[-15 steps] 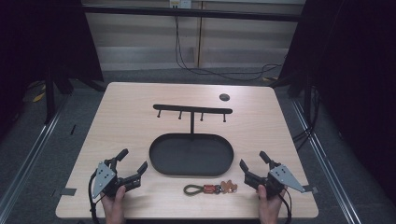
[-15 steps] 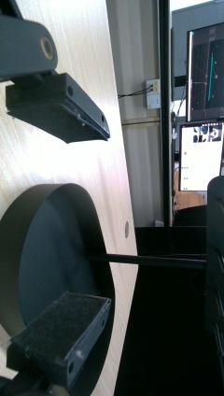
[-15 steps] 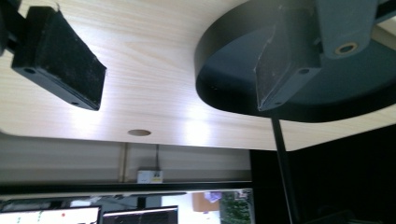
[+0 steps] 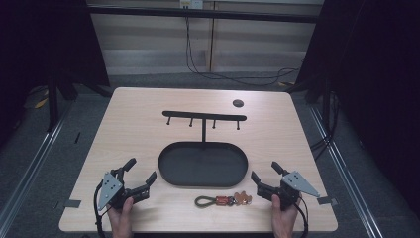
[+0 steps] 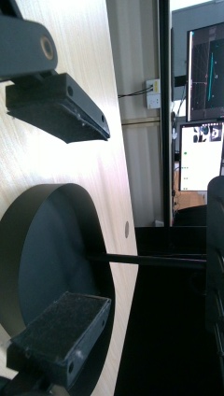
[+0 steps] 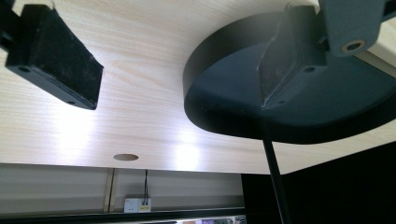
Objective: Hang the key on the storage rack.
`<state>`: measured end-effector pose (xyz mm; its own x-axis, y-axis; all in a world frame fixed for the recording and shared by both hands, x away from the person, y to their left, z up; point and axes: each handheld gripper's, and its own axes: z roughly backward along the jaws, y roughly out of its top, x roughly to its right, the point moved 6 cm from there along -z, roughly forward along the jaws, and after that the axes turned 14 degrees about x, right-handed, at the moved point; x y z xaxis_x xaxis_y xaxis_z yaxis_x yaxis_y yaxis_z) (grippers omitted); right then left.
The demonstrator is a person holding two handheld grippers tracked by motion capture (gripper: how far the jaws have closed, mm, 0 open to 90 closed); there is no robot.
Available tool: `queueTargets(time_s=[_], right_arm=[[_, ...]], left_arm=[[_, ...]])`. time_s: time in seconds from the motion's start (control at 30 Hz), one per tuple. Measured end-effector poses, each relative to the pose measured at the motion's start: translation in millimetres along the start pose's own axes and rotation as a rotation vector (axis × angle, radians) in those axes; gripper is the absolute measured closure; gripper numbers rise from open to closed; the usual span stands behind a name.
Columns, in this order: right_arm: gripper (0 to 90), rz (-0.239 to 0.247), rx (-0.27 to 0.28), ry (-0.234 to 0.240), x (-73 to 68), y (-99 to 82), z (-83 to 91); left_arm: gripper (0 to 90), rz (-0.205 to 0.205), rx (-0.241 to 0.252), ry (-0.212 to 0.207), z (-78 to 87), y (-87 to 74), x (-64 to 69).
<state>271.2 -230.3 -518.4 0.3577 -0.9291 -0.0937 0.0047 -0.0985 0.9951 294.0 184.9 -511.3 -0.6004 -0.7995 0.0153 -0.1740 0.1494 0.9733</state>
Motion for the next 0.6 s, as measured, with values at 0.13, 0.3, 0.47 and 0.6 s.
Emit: queueTargets(time_s=[0.13, 0.3, 0.47, 0.6], right_arm=[[13.4, -0.008, -0.010, 0.015, -1.4, -0.5, -2.6], [18.5, -0.005, -0.040, 0.032, -4.7, 0.4, -4.0], [24.9, 0.024, -0.073, 0.116, -13.8, 7.5, -7.8], [26.0, 0.034, -0.125, 0.148, -19.2, 11.9, -10.4]], left_arm=[[15.8, 0.000, 0.000, 0.000, 0.0, 0.0, 0.0], [15.8, -0.001, 0.001, 0.001, 0.0, 0.0, -0.2], [15.8, -0.001, -0.001, 0.002, 0.0, 0.0, -0.2], [15.8, -0.002, -0.002, 0.003, 0.0, 0.0, -0.3]])
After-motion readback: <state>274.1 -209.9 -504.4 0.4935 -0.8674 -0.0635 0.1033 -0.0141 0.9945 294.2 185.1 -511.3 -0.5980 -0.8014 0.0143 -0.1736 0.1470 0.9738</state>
